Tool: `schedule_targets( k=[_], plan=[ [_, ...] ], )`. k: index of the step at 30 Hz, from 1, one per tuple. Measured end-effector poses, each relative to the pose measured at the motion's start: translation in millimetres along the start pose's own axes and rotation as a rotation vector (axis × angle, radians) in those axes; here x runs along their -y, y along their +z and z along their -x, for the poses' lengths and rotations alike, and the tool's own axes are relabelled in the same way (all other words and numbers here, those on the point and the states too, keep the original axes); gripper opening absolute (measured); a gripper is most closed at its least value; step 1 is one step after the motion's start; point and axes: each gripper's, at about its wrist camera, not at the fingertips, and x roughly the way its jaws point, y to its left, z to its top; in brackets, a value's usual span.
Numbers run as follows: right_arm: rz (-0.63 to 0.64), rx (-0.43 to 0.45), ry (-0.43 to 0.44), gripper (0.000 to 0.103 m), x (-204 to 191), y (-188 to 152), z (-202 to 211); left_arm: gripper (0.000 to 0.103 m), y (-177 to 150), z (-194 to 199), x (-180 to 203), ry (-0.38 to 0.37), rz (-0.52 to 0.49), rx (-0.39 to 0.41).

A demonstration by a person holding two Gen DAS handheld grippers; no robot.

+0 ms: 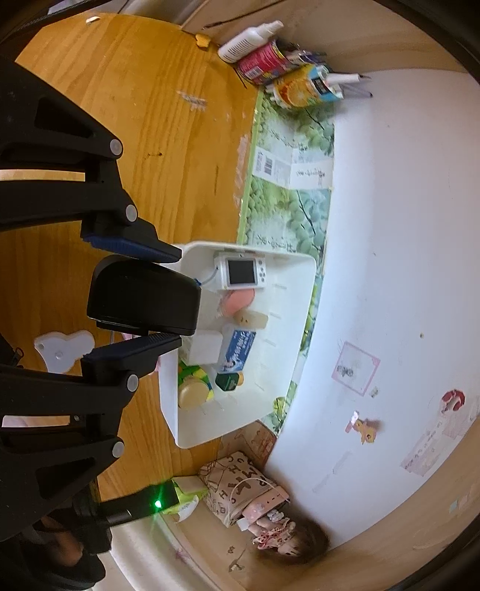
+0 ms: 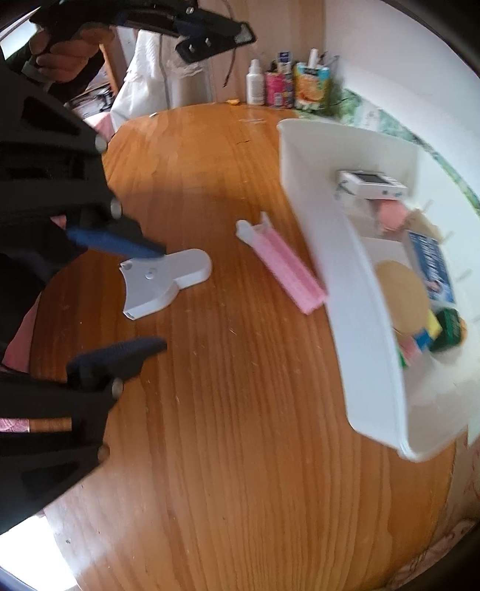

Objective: Organize rigid objects

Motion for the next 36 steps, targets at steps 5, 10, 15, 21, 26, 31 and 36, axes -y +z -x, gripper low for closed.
schedule_targets(
  k=[5, 10, 15, 21, 26, 31, 36],
  plan=[
    [0.031, -0.066, -0.038, 0.066, -17, -8, -30, 0.043, -6, 5, -15, 0.012, 0.006, -0.010],
    [0.030, -0.114, -0.086, 0.072, -28, -15, -59, 0.043, -7, 11, -29, 0.013, -0.005, -0.017],
    [0.015, -0.125, -0.137, 0.078, -36, -18, -75, 0.043, -3, 14, -43, 0.005, -0.017, -0.016],
    [0.015, -0.129, -0.205, 0.079, -49, -19, -89, 0.043, 2, 8, -54, -0.016, -0.031, -0.029],
    [0.025, -0.141, -0.276, 0.079, -59, -22, -100, 0.043, 5, 2, -57, -0.040, -0.046, -0.043],
    [0.049, -0.139, -0.338, 0.077, -67, -23, -105, 0.043, 10, -2, -56, -0.057, -0.057, -0.049],
    [0.098, -0.134, -0.387, 0.062, -72, -23, -106, 0.043, 13, -6, -55, -0.065, -0.063, -0.052]
  ],
)
